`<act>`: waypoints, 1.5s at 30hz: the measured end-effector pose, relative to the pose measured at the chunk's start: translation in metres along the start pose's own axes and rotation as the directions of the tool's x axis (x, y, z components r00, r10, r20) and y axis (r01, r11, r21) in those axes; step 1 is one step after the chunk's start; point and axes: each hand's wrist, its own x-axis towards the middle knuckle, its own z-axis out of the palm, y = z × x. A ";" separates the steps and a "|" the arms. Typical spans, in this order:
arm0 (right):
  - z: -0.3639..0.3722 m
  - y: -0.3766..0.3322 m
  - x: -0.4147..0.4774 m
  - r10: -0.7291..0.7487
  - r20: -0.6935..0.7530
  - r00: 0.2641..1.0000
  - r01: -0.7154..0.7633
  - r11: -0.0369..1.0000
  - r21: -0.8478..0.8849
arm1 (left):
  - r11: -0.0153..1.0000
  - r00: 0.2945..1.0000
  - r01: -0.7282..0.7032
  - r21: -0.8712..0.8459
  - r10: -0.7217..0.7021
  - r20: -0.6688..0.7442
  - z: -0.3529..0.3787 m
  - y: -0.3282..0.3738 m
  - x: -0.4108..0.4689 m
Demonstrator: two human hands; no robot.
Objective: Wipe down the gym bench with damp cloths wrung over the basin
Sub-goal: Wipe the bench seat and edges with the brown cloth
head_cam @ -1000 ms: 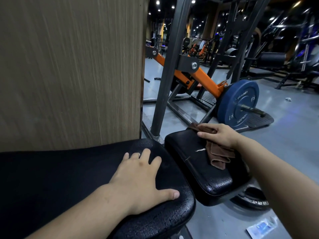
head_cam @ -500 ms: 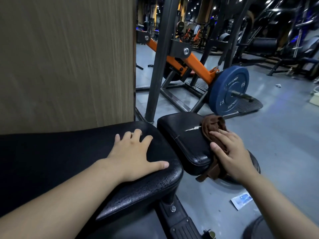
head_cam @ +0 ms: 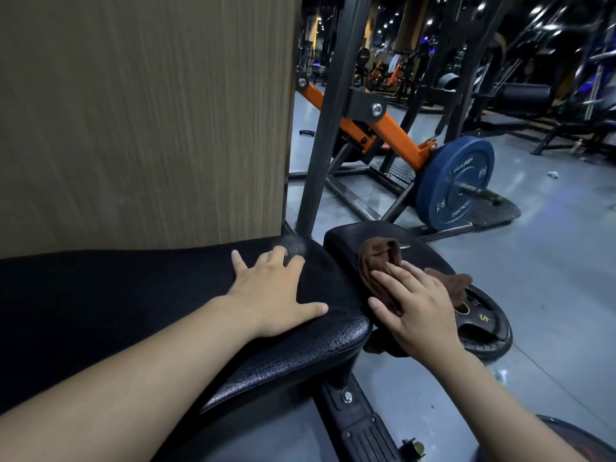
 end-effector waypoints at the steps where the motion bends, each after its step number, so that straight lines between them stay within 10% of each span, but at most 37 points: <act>1: -0.001 -0.004 0.004 -0.003 0.033 0.999 0.003 1.000 -0.002 | 1.000 1.000 0.002 0.000 -0.002 -0.007 -0.002 -0.004 -0.001; 12: 0.021 -0.031 0.101 0.000 0.586 0.810 -0.061 0.994 0.086 | 0.999 1.000 0.028 -0.034 -0.028 0.014 -0.013 -0.042 -0.027; 23: 0.060 -0.056 0.157 0.127 0.527 0.840 -0.219 0.969 0.116 | 0.991 0.991 0.131 0.011 -0.131 0.000 -0.032 -0.125 -0.094; 29: 0.023 -0.079 0.151 0.297 0.496 0.816 -0.501 0.791 0.351 | 0.980 0.980 0.198 -0.023 -0.198 -0.003 -0.036 -0.157 -0.128; 34: 0.001 -0.103 0.135 0.208 0.696 0.687 -0.615 0.677 0.405 | 0.968 0.972 0.236 -0.086 -0.236 0.005 -0.036 -0.176 -0.150; 37: -0.015 -0.085 0.138 0.016 0.763 0.646 -0.446 0.819 0.360 | 0.960 0.967 0.249 -0.125 -0.254 -0.021 -0.035 -0.186 -0.162; 40: -0.020 -0.073 0.135 -0.079 0.650 0.756 -0.077 0.975 0.208 | 0.954 0.962 0.258 -0.151 -0.268 -0.052 -0.033 -0.199 -0.175; 45: 0.008 -0.084 0.123 0.018 0.612 0.791 -0.129 0.982 0.138 | 0.949 0.954 0.285 -0.135 -0.294 -0.058 -0.031 -0.224 -0.197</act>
